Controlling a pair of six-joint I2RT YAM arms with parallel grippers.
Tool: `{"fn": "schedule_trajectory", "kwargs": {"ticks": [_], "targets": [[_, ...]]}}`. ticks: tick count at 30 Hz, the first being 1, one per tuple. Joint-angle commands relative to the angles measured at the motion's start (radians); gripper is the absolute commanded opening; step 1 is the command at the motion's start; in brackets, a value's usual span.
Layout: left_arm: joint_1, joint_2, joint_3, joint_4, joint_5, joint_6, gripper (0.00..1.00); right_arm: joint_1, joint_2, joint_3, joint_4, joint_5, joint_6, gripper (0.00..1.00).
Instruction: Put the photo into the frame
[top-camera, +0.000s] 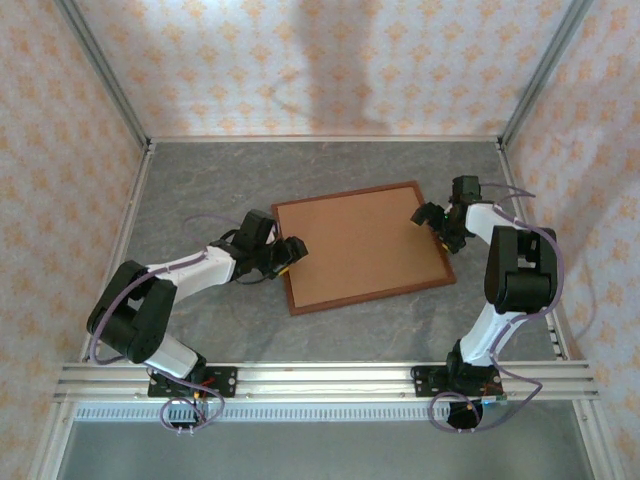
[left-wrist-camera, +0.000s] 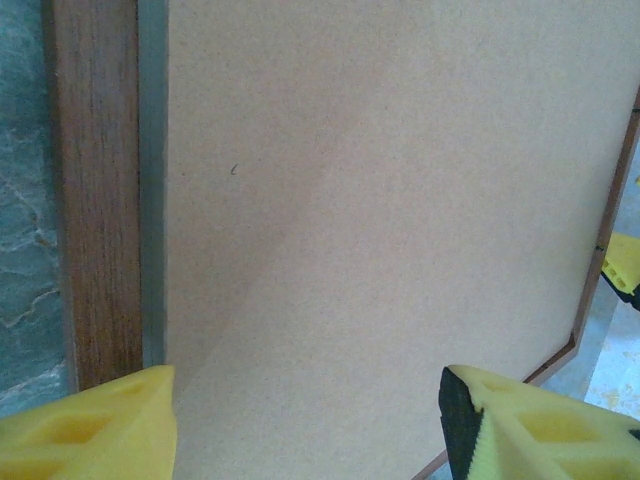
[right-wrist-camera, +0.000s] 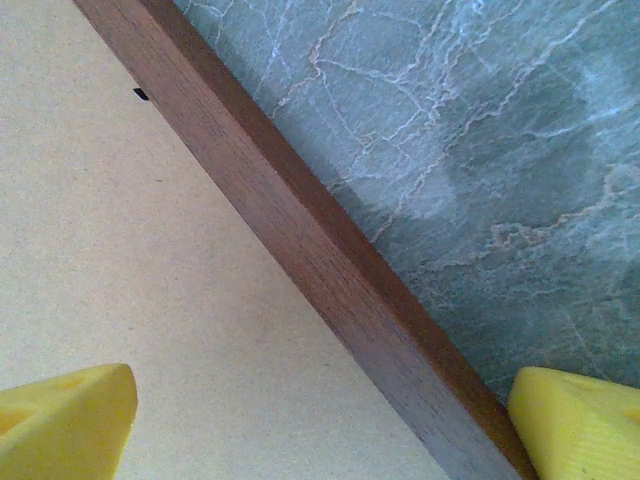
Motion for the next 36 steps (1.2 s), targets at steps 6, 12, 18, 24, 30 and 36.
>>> {"fn": "schedule_trajectory", "kwargs": {"ticks": [6, 12, 18, 24, 30, 36], "targets": [[-0.031, -0.006, 0.02, 0.228, 0.2, -0.024, 0.64, 0.069, 0.032, -0.007, -0.063, -0.144, 0.027, 0.97], [-0.029, -0.025, 0.01, 0.28, 0.209, -0.043, 0.64, 0.069, 0.033, 0.004, -0.076, -0.127, 0.019, 0.98], [-0.023, -0.042, -0.024, 0.352, 0.217, -0.091, 0.64, 0.069, 0.005, 0.032, -0.122, -0.05, 0.001, 0.99], [-0.01, -0.053, -0.043, 0.4, 0.223, -0.123, 0.64, 0.069, -0.008, 0.045, -0.146, -0.016, -0.006, 0.99], [-0.001, -0.05, -0.059, 0.451, 0.238, -0.154, 0.64, 0.07, -0.005, 0.036, -0.124, -0.067, 0.007, 0.99], [-0.004, -0.005, -0.058, 0.475, 0.246, -0.155, 0.64, 0.07, 0.004, 0.025, -0.089, -0.132, 0.03, 1.0]]}}
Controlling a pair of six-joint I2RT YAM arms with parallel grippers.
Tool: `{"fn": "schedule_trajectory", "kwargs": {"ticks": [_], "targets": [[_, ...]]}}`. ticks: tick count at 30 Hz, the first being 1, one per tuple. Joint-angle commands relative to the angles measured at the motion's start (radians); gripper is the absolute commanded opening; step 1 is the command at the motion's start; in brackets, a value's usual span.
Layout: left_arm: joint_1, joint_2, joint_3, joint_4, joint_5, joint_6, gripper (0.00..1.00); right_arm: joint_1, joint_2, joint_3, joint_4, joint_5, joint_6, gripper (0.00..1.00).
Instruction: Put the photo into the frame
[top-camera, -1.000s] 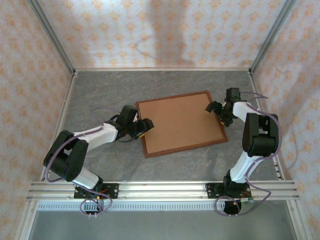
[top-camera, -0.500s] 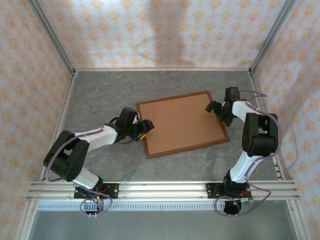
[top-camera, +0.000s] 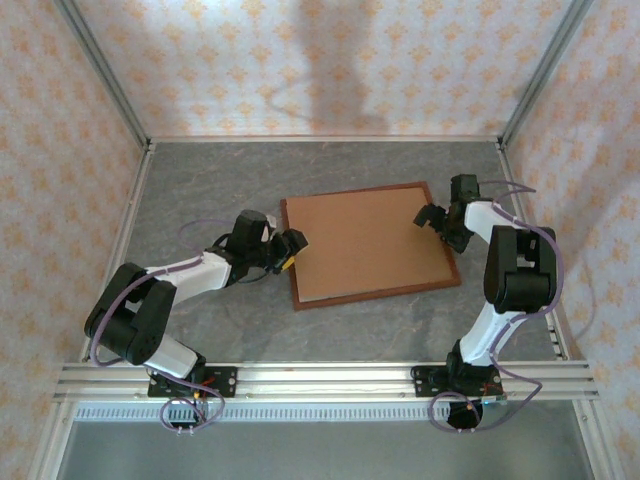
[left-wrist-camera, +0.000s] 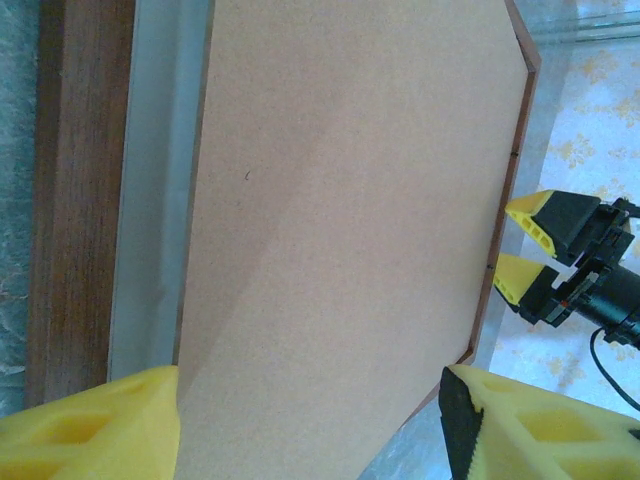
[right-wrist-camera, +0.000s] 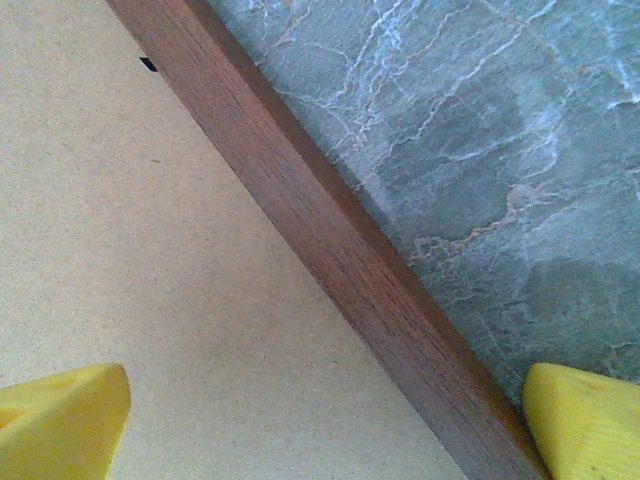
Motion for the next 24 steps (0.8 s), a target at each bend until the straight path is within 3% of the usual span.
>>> {"fn": "schedule_trajectory", "kwargs": {"ticks": [1, 17, 24], "targets": [[-0.036, 0.018, 0.023, 0.23, 0.164, -0.03, 0.64, 0.06, 0.005, -0.002, -0.031, -0.245, 0.065, 1.0], [-0.066, 0.099, 0.064, 0.233, 0.174, -0.007, 0.64, 0.076, 0.022, -0.01, -0.02, -0.274, 0.066, 0.99], [-0.044, 0.035, 0.05, 0.238, 0.178, -0.019, 0.64, 0.077, -0.005, 0.027, -0.09, -0.167, 0.024, 1.0]]}}
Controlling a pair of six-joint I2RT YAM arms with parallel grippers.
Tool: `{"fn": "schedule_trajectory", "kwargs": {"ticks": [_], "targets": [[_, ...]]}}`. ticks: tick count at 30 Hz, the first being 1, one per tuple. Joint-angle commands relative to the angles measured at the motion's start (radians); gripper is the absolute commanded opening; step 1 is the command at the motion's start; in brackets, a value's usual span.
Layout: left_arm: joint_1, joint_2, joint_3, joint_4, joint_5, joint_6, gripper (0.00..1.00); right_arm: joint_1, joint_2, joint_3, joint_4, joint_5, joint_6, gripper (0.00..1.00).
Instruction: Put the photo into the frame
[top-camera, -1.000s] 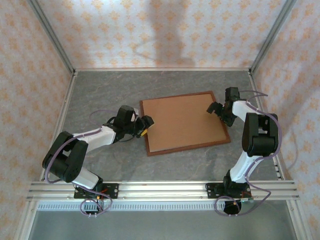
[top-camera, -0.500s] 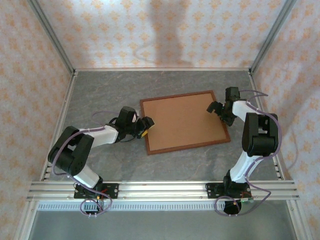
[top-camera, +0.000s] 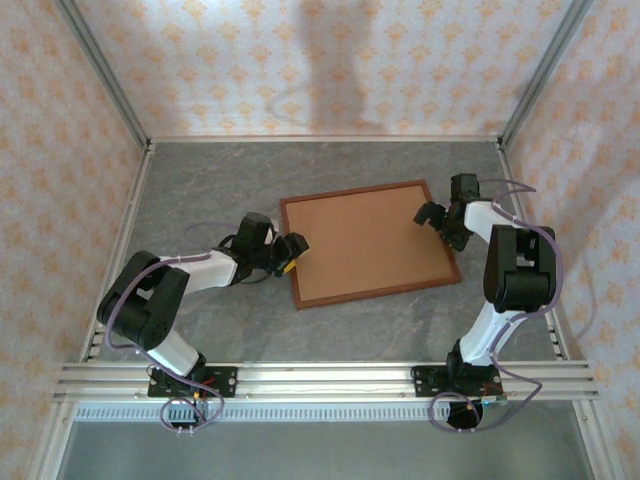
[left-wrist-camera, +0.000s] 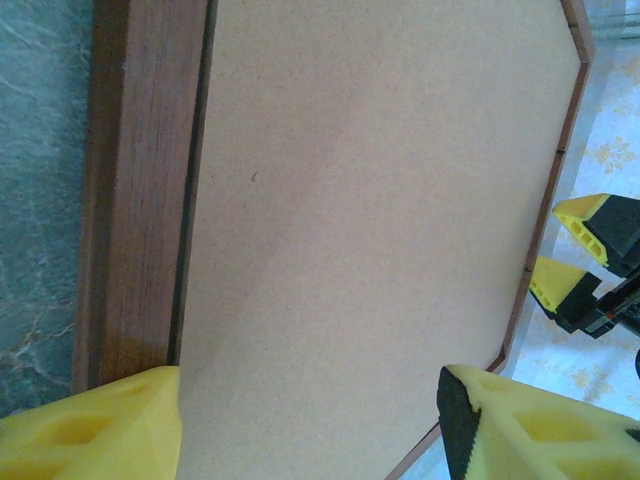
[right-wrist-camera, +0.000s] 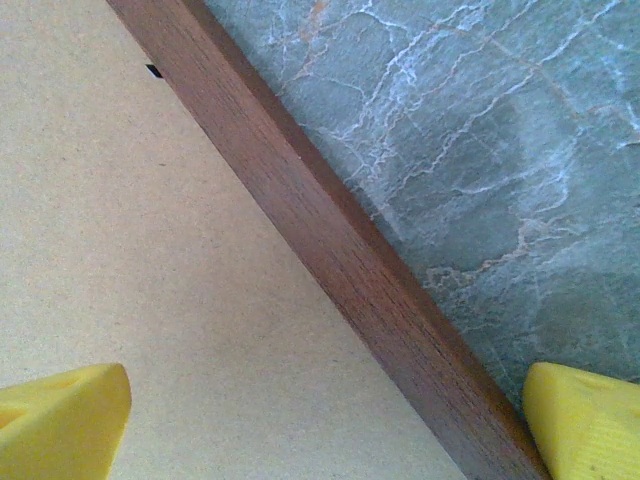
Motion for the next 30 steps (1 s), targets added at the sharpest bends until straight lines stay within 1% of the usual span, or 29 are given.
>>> {"fn": "schedule_trajectory", "kwargs": {"ticks": [1, 3, 8, 12, 17, 22, 30], "targets": [[-0.04, -0.063, 0.042, 0.202, 0.177, -0.024, 0.63, 0.076, -0.017, 0.029, -0.126, -0.155, 0.029, 1.0], [-0.036, -0.08, 0.034, 0.221, 0.182, -0.035, 0.63, 0.076, -0.027, 0.04, -0.14, -0.127, 0.025, 0.99], [-0.025, -0.093, 0.019, 0.276, 0.198, -0.058, 0.63, 0.076, -0.023, 0.047, -0.138, -0.138, 0.028, 0.99], [-0.016, -0.083, -0.008, 0.402, 0.215, -0.132, 0.62, 0.077, -0.023, 0.039, -0.123, -0.161, 0.039, 0.99], [-0.017, -0.065, -0.029, 0.543, 0.217, -0.201, 0.61, 0.076, -0.016, 0.035, -0.089, -0.225, 0.072, 0.99], [-0.017, -0.061, -0.056, 0.632, 0.189, -0.255, 0.61, 0.076, -0.016, 0.032, -0.082, -0.239, 0.082, 0.99], [-0.022, -0.016, -0.078, 0.826, 0.103, -0.415, 0.59, 0.077, -0.03, 0.021, -0.076, -0.245, 0.088, 1.0]]}}
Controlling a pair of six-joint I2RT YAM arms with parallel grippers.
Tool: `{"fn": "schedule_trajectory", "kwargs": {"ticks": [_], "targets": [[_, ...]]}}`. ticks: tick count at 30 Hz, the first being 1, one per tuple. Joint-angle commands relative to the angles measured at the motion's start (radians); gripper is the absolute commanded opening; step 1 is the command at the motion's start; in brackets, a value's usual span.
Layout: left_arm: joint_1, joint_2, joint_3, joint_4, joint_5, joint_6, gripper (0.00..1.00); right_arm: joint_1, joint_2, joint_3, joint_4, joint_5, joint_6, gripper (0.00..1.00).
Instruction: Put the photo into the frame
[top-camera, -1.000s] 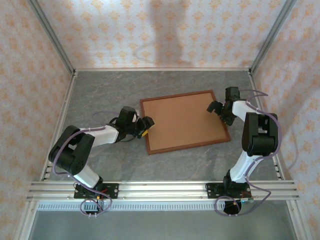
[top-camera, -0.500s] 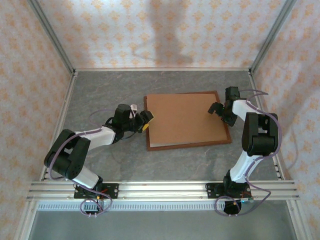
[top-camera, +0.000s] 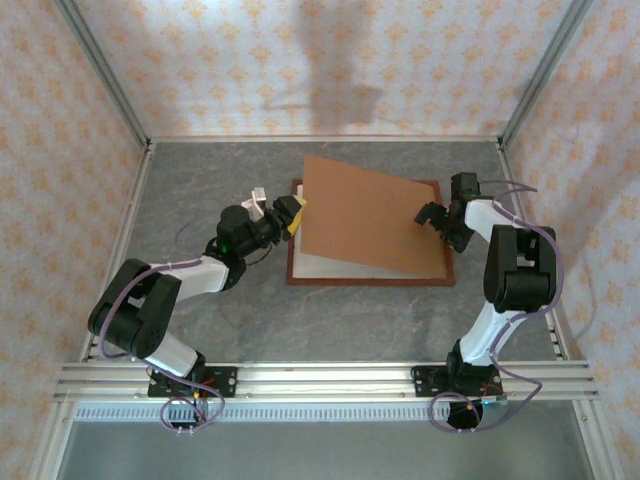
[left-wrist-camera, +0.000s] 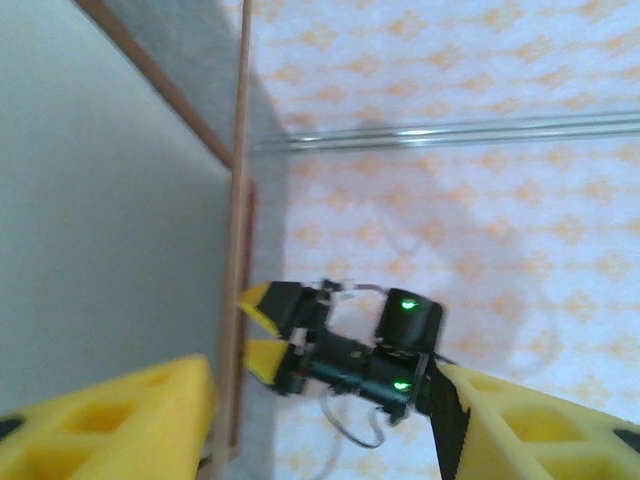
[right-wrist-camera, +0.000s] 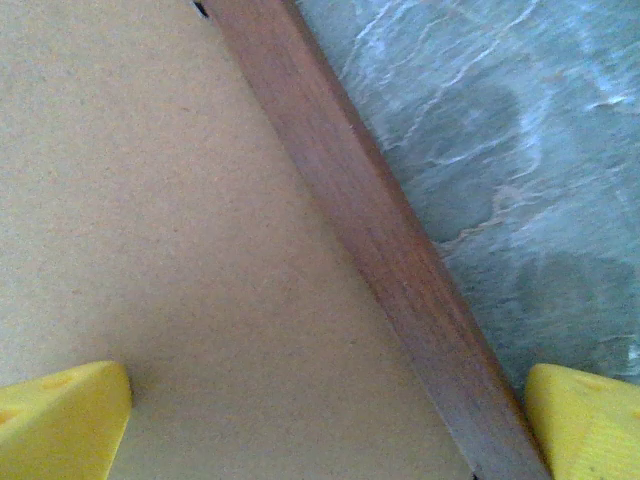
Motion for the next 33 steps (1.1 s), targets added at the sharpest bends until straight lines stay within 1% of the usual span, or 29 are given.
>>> {"fn": "schedule_trajectory", "kwargs": {"ticks": [1, 5, 7, 8, 10, 12, 18, 21, 24, 31, 33], "targets": [[-0.061, 0.04, -0.007, 0.17, 0.078, -0.111, 0.59, 0.076, -0.03, 0.004, -0.024, -0.213, 0.037, 1.0], [-0.075, 0.075, -0.002, 0.239, 0.023, -0.183, 0.59, 0.076, -0.033, 0.004, -0.02, -0.215, 0.039, 1.0], [-0.077, 0.079, 0.005, 0.227, 0.017, -0.19, 0.59, 0.076, -0.033, 0.005, -0.021, -0.215, 0.036, 1.0], [-0.077, 0.073, 0.006, 0.194, 0.014, -0.18, 0.58, 0.077, -0.033, 0.005, -0.023, -0.214, 0.034, 1.0], [-0.071, 0.052, 0.015, 0.084, 0.02, -0.129, 0.57, 0.076, -0.034, 0.01, -0.032, -0.209, 0.025, 1.0], [-0.066, 0.013, 0.028, -0.093, 0.037, -0.038, 0.56, 0.076, -0.038, 0.016, -0.046, -0.193, 0.011, 1.0], [-0.036, -0.123, 0.082, -0.527, 0.031, 0.23, 0.51, 0.068, -0.056, 0.054, -0.096, -0.137, -0.02, 1.0], [-0.016, -0.16, 0.102, -0.639, 0.023, 0.309, 0.45, 0.059, -0.08, 0.074, -0.113, -0.108, -0.028, 1.0], [-0.008, -0.169, 0.115, -0.665, 0.028, 0.337, 0.36, 0.058, -0.097, 0.102, -0.136, -0.075, -0.036, 0.99], [0.015, -0.19, 0.106, -0.612, 0.061, 0.345, 0.13, 0.058, -0.152, 0.145, -0.188, -0.014, -0.051, 0.99], [0.025, -0.204, 0.108, -0.608, 0.077, 0.355, 0.09, 0.059, -0.189, 0.144, -0.194, 0.012, -0.051, 0.99]]}}
